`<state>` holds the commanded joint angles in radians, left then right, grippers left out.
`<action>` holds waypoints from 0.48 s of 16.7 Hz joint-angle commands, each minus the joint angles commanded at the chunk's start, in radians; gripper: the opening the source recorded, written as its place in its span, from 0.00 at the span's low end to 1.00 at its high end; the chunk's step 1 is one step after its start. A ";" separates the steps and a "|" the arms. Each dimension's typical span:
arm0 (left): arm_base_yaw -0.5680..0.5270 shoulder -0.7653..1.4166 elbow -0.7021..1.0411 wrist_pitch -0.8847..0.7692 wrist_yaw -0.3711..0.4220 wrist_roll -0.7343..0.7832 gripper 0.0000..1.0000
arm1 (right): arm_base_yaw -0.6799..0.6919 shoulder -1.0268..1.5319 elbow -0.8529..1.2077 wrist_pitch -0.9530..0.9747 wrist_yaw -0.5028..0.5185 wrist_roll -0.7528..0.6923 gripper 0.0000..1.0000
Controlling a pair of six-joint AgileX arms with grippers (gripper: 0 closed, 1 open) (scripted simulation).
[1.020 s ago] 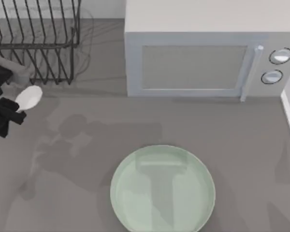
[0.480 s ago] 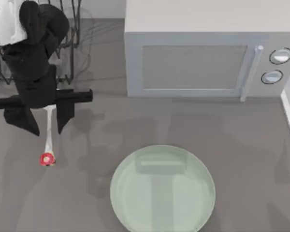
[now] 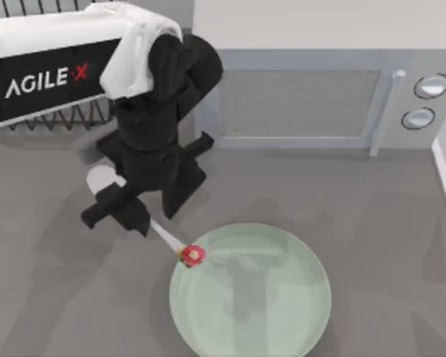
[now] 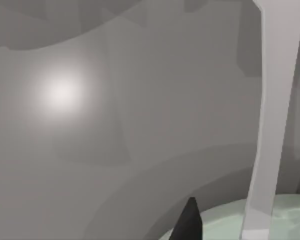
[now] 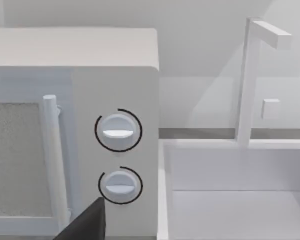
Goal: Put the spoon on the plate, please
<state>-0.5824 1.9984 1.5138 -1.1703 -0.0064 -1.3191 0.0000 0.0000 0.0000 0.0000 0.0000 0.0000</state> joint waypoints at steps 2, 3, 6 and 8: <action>-0.065 0.011 0.011 0.006 -0.003 -0.217 0.00 | 0.000 0.000 0.000 0.000 0.000 0.000 1.00; -0.096 0.015 0.015 0.009 -0.004 -0.321 0.00 | 0.000 0.000 0.000 0.000 0.000 0.000 1.00; -0.181 0.021 0.024 0.022 -0.007 -0.605 0.00 | 0.000 0.000 0.000 0.000 0.000 0.000 1.00; -0.231 0.022 0.027 0.031 -0.009 -0.770 0.00 | 0.000 0.000 0.000 0.000 0.000 0.000 1.00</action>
<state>-0.8130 2.0204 1.5407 -1.1394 -0.0159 -2.0888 0.0000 0.0000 0.0000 0.0000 0.0000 0.0000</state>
